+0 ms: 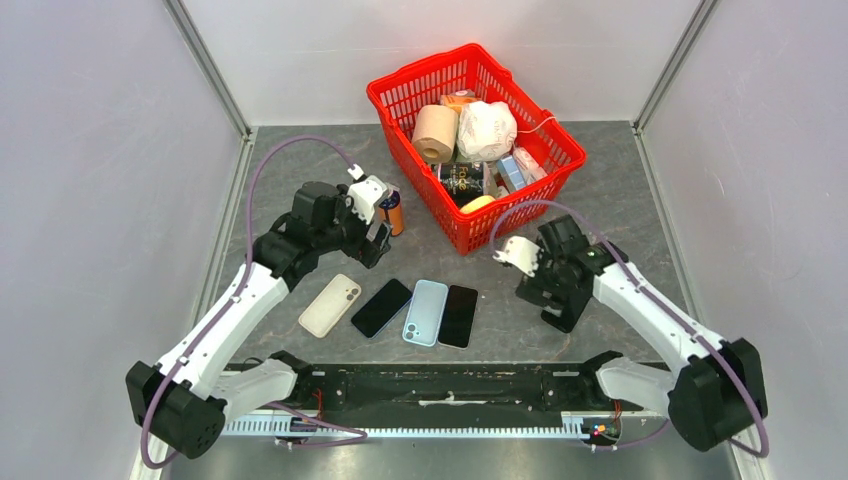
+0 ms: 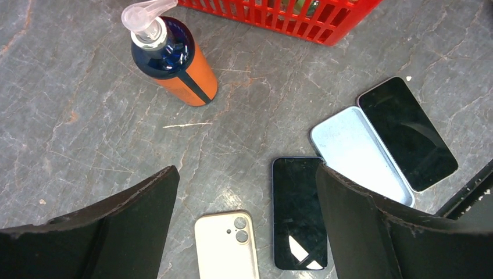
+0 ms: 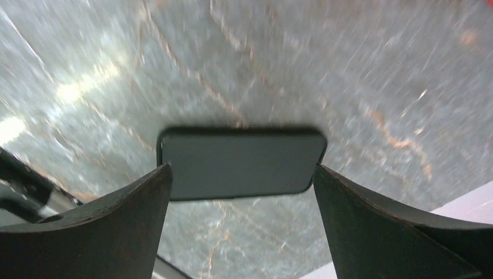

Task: Take the phone out of the phone case
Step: Pick up the phone at the center of the board.

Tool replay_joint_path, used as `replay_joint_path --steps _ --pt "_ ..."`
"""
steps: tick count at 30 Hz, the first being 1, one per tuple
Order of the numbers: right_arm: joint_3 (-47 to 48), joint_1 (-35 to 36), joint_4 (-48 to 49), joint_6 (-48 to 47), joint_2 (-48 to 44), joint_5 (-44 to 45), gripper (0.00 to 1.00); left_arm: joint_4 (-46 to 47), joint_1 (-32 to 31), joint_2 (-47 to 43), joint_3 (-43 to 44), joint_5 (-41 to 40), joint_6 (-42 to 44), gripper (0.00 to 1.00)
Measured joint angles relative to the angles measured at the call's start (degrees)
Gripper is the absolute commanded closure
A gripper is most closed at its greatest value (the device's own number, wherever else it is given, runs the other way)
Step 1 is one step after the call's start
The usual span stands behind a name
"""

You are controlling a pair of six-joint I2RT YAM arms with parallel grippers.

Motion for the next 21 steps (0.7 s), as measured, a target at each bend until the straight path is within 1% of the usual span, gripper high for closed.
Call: replay_joint_path --steps 5,8,12,15,21 --pt "-6.6 -8.0 -4.1 -9.7 -5.2 0.2 0.03 -0.8 0.0 -0.7 0.0 1.3 0.0 0.04" --pt "-7.3 -14.4 -6.2 -14.1 -6.0 0.3 0.03 -0.9 0.0 -1.2 0.0 1.6 0.0 0.04" --pt "-7.3 -20.0 -7.0 -18.8 -6.0 -0.2 0.03 -0.9 0.0 -1.4 0.0 1.6 0.0 0.04" --pt "-7.5 -22.2 -7.4 -21.6 -6.2 -0.2 0.03 -0.9 0.0 -1.4 0.0 1.6 0.0 0.04" --pt "-10.3 -22.8 -7.4 -23.8 -7.7 -1.2 0.03 -0.9 0.0 -1.4 0.0 1.8 0.0 0.04"
